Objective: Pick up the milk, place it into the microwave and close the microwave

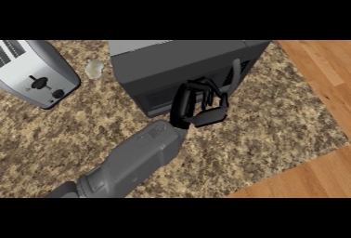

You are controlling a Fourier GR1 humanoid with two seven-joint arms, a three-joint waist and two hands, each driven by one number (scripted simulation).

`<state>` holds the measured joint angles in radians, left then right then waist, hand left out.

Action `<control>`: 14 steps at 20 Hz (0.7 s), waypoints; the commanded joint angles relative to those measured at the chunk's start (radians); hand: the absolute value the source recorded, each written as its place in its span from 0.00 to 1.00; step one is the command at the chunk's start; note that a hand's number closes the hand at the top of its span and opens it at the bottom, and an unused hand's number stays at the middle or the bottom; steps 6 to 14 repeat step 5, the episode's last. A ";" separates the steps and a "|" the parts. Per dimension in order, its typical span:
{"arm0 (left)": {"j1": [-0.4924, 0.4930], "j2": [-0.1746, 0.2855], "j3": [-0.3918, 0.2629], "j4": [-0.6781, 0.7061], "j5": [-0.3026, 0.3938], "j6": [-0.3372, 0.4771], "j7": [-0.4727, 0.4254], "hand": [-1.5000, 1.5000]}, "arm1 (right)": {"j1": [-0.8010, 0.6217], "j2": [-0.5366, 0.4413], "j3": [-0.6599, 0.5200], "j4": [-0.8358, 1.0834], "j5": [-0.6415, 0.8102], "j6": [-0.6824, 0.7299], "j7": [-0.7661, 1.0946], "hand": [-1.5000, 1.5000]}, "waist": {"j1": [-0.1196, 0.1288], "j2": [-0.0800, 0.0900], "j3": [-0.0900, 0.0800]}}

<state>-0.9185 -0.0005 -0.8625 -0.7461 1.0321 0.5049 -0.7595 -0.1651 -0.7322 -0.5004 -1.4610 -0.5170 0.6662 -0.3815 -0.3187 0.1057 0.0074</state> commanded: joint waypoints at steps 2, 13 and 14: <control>-0.080 0.000 0.034 0.071 0.029 -0.017 0.023 1.00 | -0.030 -0.031 -0.011 0.039 -0.018 0.027 -0.005 0.00 | -0.003 0.013 -0.004; -0.088 0.000 0.024 0.078 0.033 -0.010 0.018 1.00 | -0.040 -0.038 -0.016 0.064 -0.029 0.034 -0.002 0.00 | -0.005 0.011 -0.001; -0.088 0.000 0.024 0.078 0.033 -0.010 0.018 1.00 | -0.040 -0.038 -0.016 0.064 -0.029 0.034 -0.002 0.00 | -0.005 0.011 -0.001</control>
